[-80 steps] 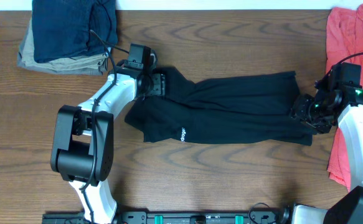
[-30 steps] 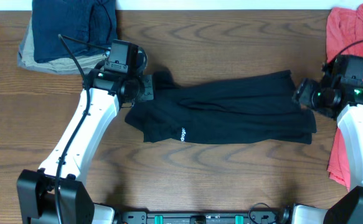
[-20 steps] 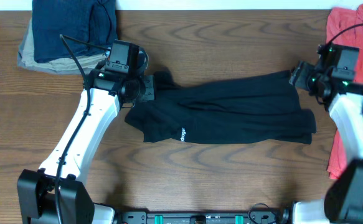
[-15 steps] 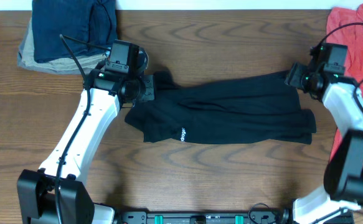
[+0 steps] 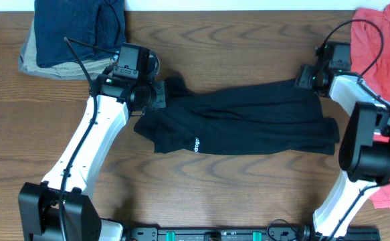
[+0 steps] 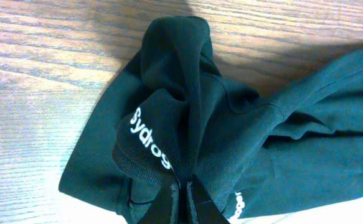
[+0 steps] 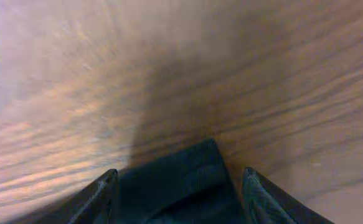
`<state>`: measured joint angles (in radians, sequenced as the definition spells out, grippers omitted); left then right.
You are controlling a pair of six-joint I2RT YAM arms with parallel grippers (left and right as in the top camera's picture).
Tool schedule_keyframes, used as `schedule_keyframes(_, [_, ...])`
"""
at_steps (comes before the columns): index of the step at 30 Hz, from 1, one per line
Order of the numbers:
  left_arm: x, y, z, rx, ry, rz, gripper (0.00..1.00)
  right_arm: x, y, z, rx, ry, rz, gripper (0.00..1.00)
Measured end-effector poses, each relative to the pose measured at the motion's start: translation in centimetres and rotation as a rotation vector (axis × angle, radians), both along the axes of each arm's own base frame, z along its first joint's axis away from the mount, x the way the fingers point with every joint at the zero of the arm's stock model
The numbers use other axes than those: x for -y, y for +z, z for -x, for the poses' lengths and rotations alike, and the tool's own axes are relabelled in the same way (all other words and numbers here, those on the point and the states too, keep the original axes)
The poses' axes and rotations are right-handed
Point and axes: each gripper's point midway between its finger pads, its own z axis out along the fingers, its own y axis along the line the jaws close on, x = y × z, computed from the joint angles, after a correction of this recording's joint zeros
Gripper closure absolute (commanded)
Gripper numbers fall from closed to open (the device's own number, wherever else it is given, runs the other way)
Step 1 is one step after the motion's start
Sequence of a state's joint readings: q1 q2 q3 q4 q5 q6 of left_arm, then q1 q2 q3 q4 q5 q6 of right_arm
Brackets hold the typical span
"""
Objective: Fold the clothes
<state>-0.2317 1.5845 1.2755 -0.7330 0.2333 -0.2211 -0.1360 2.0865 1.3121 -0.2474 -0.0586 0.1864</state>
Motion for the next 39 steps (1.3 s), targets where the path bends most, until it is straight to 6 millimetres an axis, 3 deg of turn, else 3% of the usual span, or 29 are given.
schedule_keyframes(3, [0.0, 0.0, 0.0, 0.0, 0.0, 0.0, 0.94, 0.0, -0.2, -0.1, 0.001, 0.0, 0.004, 0.43])
schedule_keyframes(14, [0.0, 0.0, 0.0, -0.001, 0.0, 0.0, 0.94, 0.2, -0.4, -0.3, 0.001, -0.002, 0.011, 0.99])
schedule_keyframes(21, [0.0, 0.0, 0.0, -0.001, 0.0, 0.0, 0.94, 0.3, -0.5, 0.3, -0.036, -0.024, 0.008, 0.99])
schedule_keyframes(27, [0.3, 0.1, 0.2, -0.003, -0.007, 0.013, 0.94, 0.8, 0.3, 2.7, -0.121, -0.06, 0.018, 0.99])
schedule_keyframes(30, [0.6, 0.7, 0.4, 0.008, -0.018, 0.024, 0.94, 1.4, 2.8, 3.6, -0.112, -0.08, 0.022, 0.99])
schedule_keyframes(35, [1.6, 1.9, 2.2, 0.003, -0.053, 0.035, 0.94, 2.2, 8.8, 5.0, -0.048, -0.109, 0.038, 0.99])
schedule_keyframes(39, [2.5, 1.6, 4.1, -0.06, -0.085, 0.041, 0.94, 2.1, 10.8, 7.2, -0.075, -0.137, 0.04, 0.99])
